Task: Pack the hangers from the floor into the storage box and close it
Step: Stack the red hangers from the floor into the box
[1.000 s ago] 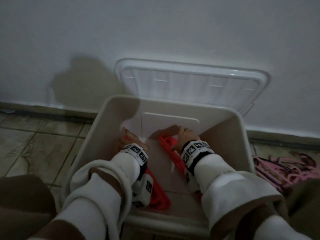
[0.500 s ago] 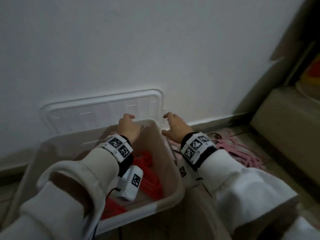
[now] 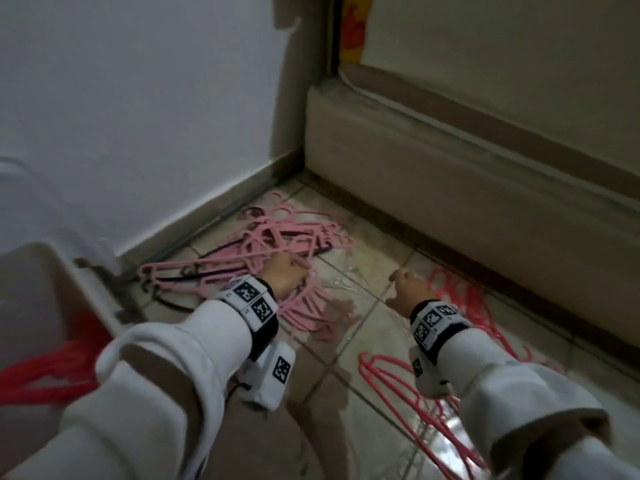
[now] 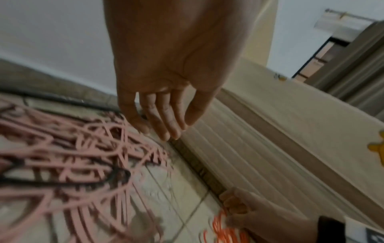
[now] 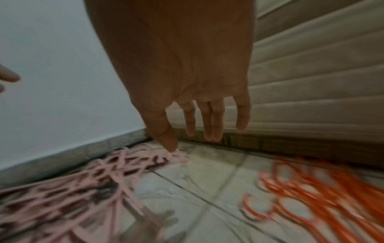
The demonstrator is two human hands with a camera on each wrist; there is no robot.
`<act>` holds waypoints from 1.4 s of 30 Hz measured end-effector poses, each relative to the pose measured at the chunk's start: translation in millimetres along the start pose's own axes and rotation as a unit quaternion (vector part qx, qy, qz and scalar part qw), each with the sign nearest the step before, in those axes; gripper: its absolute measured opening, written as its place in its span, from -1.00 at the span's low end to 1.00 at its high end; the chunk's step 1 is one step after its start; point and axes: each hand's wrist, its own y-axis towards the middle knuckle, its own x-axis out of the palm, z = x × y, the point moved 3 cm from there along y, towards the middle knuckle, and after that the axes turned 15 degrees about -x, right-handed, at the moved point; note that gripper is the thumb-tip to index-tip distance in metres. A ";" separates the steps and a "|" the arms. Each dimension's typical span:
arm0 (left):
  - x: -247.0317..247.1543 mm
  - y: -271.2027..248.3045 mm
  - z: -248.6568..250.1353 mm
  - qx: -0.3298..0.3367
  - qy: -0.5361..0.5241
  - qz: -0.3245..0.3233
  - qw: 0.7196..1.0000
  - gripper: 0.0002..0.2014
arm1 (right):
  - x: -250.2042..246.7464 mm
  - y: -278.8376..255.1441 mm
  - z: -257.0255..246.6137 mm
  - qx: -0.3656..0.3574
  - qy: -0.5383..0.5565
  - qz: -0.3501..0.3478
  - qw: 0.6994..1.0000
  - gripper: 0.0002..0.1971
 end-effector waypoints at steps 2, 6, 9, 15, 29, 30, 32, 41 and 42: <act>46.1 10.8 -2.8 -0.024 0.043 -0.043 0.998 -0.83 | 15.5 -13.7 47.2 0.059 0.005 0.010 0.998 -0.44; 124.9 18.8 -23.3 -0.092 0.115 -0.109 0.983 -0.90 | 35.3 -46.8 130.1 0.181 0.029 0.030 0.983 -0.18; 167.9 24.2 -45.1 -0.145 0.162 -0.142 0.966 -0.64 | 53.3 -68.8 188.3 0.257 0.087 0.019 0.962 -0.11; 216.6 27.5 -80.9 -0.235 0.190 -0.210 0.930 -0.43 | 92.7 -79.2 232.1 0.260 0.124 -0.061 0.956 -0.08; 220.0 60.0 -97.3 -0.245 -0.019 -0.102 0.964 -0.42 | 118.8 -68.2 173.3 -0.037 0.101 -0.001 0.994 -0.25; 217.6 62.1 -96.8 -0.243 0.002 -0.104 0.964 -0.35 | 113.7 -75.1 179.1 -0.050 0.123 0.016 0.991 -0.29; 216.5 67.7 -101.7 -0.236 0.068 -0.117 0.962 -0.39 | 102.3 -94.3 192.0 -0.067 0.166 0.082 0.980 -0.43; 222.3 58.4 -88.1 -0.152 0.148 -0.172 0.962 -0.83 | 154.4 -190.0 220.2 -0.074 0.043 -0.121 0.989 -0.60; 220.9 58.3 -87.9 -0.155 0.145 -0.172 0.962 -0.83 | 165.3 -196.8 215.2 -0.094 0.029 -0.151 0.984 -0.58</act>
